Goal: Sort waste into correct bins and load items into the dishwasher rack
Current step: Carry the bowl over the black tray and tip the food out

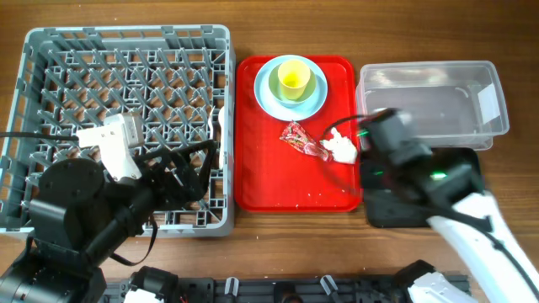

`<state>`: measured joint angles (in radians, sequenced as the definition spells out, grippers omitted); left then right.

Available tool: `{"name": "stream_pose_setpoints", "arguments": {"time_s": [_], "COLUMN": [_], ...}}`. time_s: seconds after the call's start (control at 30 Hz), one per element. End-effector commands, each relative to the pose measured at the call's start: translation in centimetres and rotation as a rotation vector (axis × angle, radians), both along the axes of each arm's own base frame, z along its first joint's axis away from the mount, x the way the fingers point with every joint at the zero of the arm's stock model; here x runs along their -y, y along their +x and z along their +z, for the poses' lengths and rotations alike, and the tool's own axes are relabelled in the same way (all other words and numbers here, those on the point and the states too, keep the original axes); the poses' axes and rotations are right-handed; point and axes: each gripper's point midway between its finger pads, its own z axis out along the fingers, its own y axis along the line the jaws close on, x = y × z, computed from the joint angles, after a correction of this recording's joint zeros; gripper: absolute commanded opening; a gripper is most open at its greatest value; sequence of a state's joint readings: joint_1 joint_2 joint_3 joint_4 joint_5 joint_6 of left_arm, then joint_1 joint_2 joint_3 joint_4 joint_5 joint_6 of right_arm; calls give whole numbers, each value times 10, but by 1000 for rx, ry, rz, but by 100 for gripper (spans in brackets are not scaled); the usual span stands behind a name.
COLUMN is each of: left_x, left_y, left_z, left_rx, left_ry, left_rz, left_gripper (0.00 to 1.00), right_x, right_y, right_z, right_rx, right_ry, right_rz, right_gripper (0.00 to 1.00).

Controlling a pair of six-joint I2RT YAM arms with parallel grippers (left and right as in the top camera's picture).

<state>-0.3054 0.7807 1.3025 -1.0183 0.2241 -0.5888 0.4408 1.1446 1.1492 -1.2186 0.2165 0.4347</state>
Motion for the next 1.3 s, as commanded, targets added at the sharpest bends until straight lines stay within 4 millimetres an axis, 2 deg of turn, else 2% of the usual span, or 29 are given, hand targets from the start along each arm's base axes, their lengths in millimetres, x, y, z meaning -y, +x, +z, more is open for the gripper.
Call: {"name": "stream_pose_setpoints", "arguments": {"time_s": [0.0, 0.13, 0.37, 0.43, 0.6, 0.7, 0.8, 0.9, 1.03, 1.27], "left_x": [-3, -3, -3, -3, -3, -3, -3, -3, -3, -3], "left_y": [1, 1, 1, 1, 1, 1, 1, 1, 1, 1], "left_z": [1, 1, 1, 1, 1, 1, 1, 1, 1, 1], "left_rx": [10, 10, 10, 10, 10, 10, 10, 10, 10, 10], "left_ry": [8, 8, 8, 7, 8, 8, 8, 8, 8, 8], "left_rz": [15, 15, 15, 14, 15, 15, 15, 15, 15, 15], "left_gripper": [100, 100, 100, 100, 100, 100, 100, 100, 100, 100], "right_x": [24, 51, 76, 80, 81, 87, 84, 83, 90, 118], "right_y": [2, 8, 8, 11, 21, 27, 29, 31, 32, 27], "right_z": [17, 18, -3, -11, -17, -33, -36, -36, -39, -34], "right_rx": [23, 52, 182, 226, 349, 318, 290, 292, 309, 369], "right_ry": [140, 360, 755, 846, 1074, 1146, 1278, 1349, 1347, 1388], "right_rz": [14, 12, -45, -58, -35, -77, -116, -128, -146, -281], "right_gripper": [4, 4, 4, 5, 4, 4, 4, 4, 4, 4]}}
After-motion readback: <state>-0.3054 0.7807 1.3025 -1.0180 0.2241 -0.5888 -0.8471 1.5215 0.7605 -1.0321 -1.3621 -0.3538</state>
